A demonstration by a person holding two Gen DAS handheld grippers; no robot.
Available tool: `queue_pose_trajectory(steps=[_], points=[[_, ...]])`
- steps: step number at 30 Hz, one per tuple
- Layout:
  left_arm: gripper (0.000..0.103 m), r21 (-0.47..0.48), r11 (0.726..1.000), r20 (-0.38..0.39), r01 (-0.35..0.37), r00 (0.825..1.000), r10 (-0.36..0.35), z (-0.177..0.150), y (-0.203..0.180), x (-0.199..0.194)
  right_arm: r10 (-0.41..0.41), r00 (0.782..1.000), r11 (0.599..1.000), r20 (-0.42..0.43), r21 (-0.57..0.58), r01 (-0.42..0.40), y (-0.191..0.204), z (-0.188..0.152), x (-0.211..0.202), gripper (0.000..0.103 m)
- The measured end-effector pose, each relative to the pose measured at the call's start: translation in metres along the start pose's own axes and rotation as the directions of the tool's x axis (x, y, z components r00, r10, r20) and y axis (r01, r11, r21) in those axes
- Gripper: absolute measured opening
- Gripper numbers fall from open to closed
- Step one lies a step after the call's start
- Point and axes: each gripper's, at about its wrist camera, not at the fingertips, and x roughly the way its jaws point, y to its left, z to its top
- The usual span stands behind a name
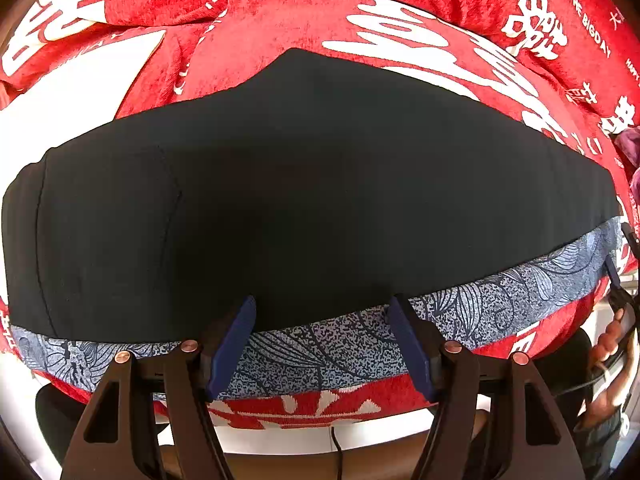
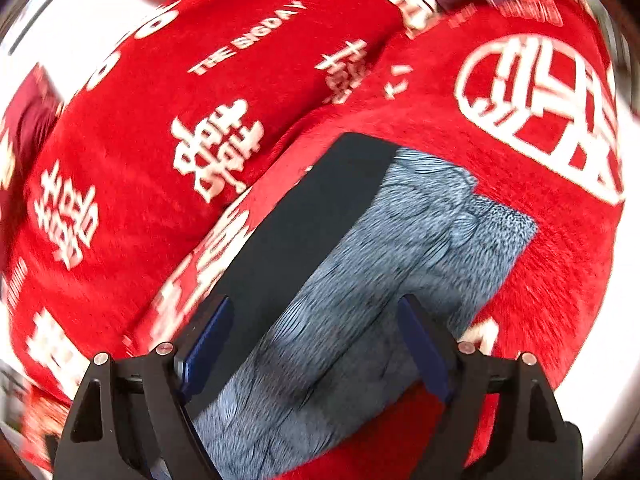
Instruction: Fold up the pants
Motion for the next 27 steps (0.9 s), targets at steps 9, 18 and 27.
queue_pose_trajectory(steps=[9, 18, 27], points=[[0.077, 0.004, 0.999, 0.012, -0.049, 0.999, 0.049, 0.001, -0.004, 0.005, 0.016, 0.999, 0.998, 0.031, 0.052, -0.018, -0.017, 0.029, 0.007, 0.068], [0.077, 0.019, 1.000, 0.027, -0.022, 0.999, 0.021, 0.003, -0.012, -0.009, -0.017, 0.999, 0.991, 0.028, -0.134, 0.020, 0.042, 0.054, -0.044, 0.006], [0.077, 0.062, 0.998, 0.008, -0.024, 1.000, 0.024, -0.001, -0.018, 0.003, -0.270, 0.958, 0.953, -0.095, -0.172, 0.251, 0.023, 0.034, -0.014, 0.006]])
